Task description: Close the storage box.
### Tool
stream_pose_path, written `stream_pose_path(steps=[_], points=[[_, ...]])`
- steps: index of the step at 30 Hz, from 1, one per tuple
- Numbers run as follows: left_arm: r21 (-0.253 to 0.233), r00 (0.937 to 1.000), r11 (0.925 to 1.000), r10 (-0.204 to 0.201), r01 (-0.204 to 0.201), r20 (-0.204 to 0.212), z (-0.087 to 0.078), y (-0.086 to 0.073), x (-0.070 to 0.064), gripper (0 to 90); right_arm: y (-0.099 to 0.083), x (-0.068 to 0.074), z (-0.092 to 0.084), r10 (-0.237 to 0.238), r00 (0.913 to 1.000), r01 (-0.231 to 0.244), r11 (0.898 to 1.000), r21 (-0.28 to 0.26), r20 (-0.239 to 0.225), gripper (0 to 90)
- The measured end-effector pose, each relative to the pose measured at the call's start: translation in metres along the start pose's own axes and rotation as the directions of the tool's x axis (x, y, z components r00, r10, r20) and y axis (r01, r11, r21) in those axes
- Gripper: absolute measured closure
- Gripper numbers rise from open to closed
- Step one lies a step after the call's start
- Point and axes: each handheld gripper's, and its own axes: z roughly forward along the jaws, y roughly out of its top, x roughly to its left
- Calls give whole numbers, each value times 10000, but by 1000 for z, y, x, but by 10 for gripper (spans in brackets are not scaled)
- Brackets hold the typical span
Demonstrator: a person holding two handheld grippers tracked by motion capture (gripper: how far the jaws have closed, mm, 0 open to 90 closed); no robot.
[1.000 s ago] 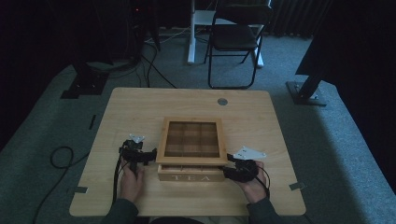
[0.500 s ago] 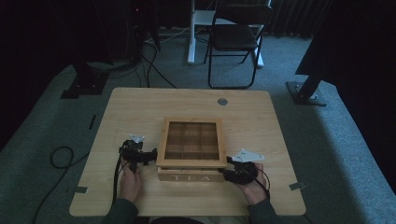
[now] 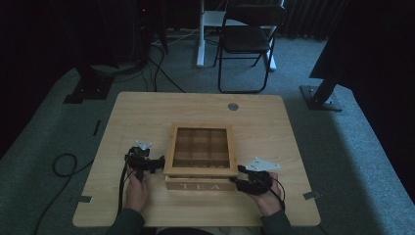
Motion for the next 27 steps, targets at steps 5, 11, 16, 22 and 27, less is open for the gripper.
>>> stream_pose_path(steps=[5, 11, 16, 22, 27], points=[[-2, 10000, 10000, -1, 1, 0, 0, 0, 0, 16, -3, -2, -1, 175, 9996, -176, 9998, -48, -204, 460], [5, 10000, 10000, -2, 2, -1, 0, 0, 0, 16, -3, -1, -3, 115, 9997, -115, 9999, -24, -194, 461], [0, 10000, 10000, -3, 3, -1, 0, 0, 0, 16, -4, 0, -4, 98, 9998, -98, 10000, -15, -147, 461], [-1, 10000, 10000, -4, 4, -1, 0, 0, 0, 16, -7, 0, -7, 145, 9997, -145, 9999, -15, -200, 459], [0, 10000, 10000, -3, 3, -3, 0, 0, 0, 16, -9, -1, -9, 167, 9995, -166, 9999, 19, -256, 458]])
